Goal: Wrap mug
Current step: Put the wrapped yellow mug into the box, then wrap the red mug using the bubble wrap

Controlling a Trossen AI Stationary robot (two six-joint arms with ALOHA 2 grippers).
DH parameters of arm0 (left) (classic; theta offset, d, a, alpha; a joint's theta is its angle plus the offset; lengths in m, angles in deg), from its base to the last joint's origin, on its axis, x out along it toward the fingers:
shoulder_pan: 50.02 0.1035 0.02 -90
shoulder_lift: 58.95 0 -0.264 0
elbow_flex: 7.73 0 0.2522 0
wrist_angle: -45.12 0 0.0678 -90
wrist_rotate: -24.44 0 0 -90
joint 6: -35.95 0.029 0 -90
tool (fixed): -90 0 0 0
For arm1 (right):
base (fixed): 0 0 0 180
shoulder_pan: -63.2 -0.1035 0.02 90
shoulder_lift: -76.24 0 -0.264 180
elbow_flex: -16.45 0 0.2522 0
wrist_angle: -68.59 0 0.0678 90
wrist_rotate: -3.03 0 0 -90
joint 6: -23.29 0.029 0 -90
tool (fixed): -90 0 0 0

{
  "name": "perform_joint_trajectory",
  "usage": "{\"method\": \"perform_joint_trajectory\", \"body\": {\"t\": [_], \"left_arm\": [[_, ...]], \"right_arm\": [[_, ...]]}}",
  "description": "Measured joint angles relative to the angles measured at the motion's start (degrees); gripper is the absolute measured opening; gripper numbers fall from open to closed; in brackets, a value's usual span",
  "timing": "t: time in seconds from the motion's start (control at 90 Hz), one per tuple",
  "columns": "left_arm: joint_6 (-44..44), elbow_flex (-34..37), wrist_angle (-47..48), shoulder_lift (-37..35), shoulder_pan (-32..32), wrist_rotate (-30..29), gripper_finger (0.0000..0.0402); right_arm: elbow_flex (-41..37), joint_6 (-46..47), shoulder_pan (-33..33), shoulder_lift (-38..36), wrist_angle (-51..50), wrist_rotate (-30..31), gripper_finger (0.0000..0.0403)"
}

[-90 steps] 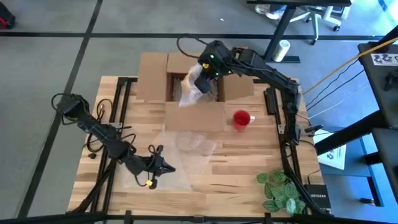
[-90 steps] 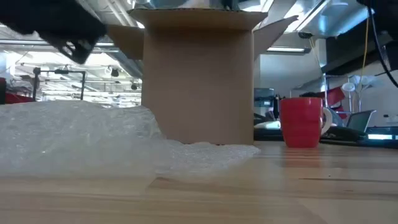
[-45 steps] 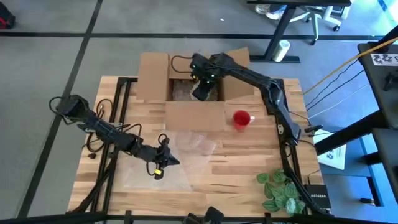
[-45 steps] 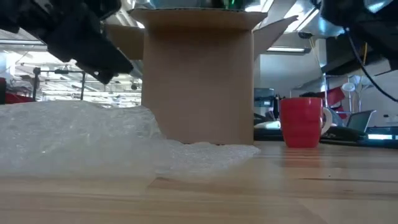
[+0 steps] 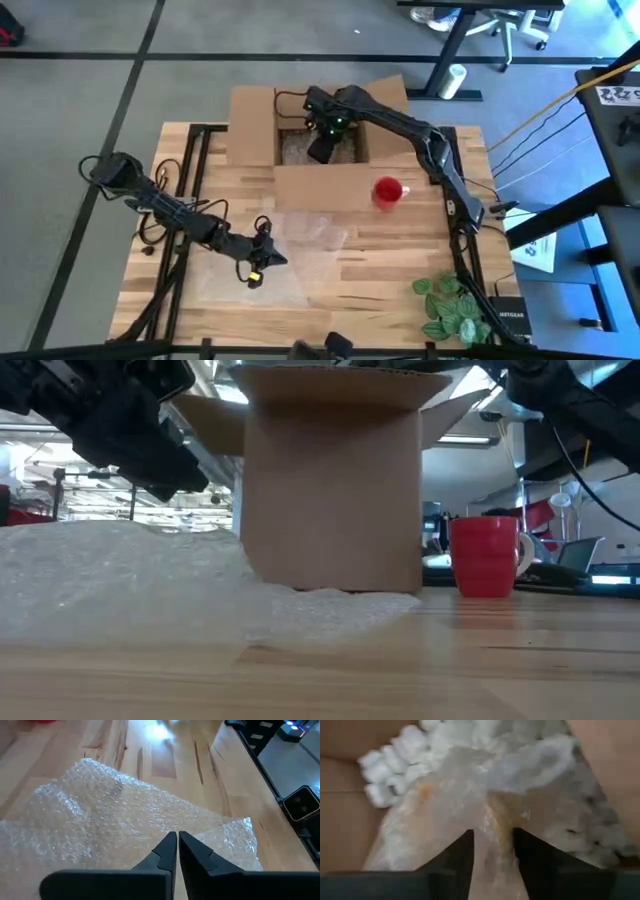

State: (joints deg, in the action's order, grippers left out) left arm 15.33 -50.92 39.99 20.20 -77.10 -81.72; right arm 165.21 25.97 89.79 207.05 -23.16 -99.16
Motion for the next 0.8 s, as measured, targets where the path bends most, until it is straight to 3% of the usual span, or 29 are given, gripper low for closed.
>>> {"method": "perform_joint_trajectory", "body": {"t": [0.2, 0.456, 0.8], "left_arm": [[-1.27, 0.0, -0.01, 0.0, -0.74, 0.81, 0.0], [-1.78, 0.0, -0.05, 0.0, -0.73, 0.85, 0.0], [-2.71, 0.0, -0.2, 0.0, -0.73, 0.81, 0.0]], "right_arm": [[0.0, 1.32, 0.07, -0.04, 0.61, -3.03, 0.017], [0.0, 3.55, 0.03, -0.71, 0.78, -6.34, 0.0176], [0.0, 6.05, 0.02, -9.7, 8.67, -5.61, 0.0177]]}}
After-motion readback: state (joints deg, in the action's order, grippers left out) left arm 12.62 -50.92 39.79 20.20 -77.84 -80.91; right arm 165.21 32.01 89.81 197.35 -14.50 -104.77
